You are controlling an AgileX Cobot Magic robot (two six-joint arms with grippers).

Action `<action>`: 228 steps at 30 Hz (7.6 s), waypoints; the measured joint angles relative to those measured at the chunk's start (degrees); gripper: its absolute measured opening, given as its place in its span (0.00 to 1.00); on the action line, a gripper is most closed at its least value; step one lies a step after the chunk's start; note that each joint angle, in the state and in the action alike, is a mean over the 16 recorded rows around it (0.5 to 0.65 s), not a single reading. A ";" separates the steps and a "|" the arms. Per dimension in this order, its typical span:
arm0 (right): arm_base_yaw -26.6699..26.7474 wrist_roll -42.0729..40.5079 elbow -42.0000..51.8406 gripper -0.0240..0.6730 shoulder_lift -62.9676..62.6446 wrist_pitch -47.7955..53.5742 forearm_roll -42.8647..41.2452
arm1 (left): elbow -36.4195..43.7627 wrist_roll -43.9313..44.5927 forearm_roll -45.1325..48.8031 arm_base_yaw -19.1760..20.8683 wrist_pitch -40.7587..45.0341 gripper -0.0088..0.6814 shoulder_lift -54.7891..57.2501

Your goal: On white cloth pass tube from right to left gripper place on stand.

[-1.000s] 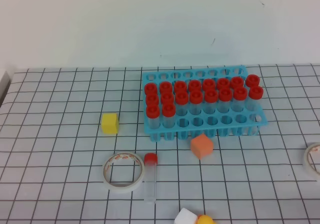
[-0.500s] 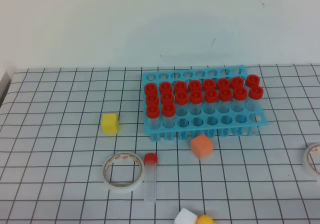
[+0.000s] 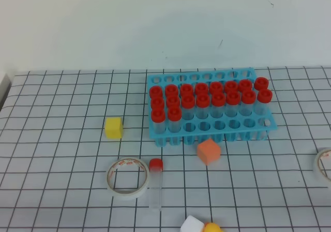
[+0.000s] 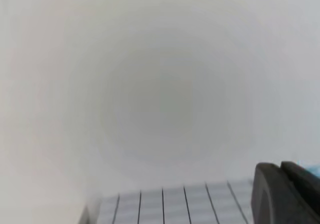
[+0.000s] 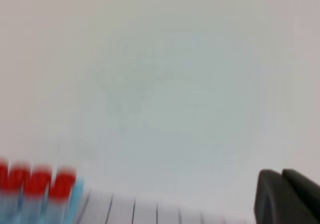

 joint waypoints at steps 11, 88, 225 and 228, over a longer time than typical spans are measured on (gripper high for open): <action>0.00 -1.30 -0.95 0.03 0.00 -16.78 3.31 | -1.68 -1.51 0.69 0.00 -17.36 0.01 0.00; 45.35 0.91 -93.82 0.75 124.19 46.95 20.42 | -29.09 -2.69 -7.35 0.00 46.29 0.01 39.06; 62.66 6.72 -29.79 0.04 23.98 44.40 -12.22 | -36.62 99.90 -96.33 -13.72 21.56 0.39 50.18; 62.66 6.76 -29.76 0.04 23.98 45.43 -12.22 | -38.93 99.62 -96.40 -13.88 21.25 0.39 53.40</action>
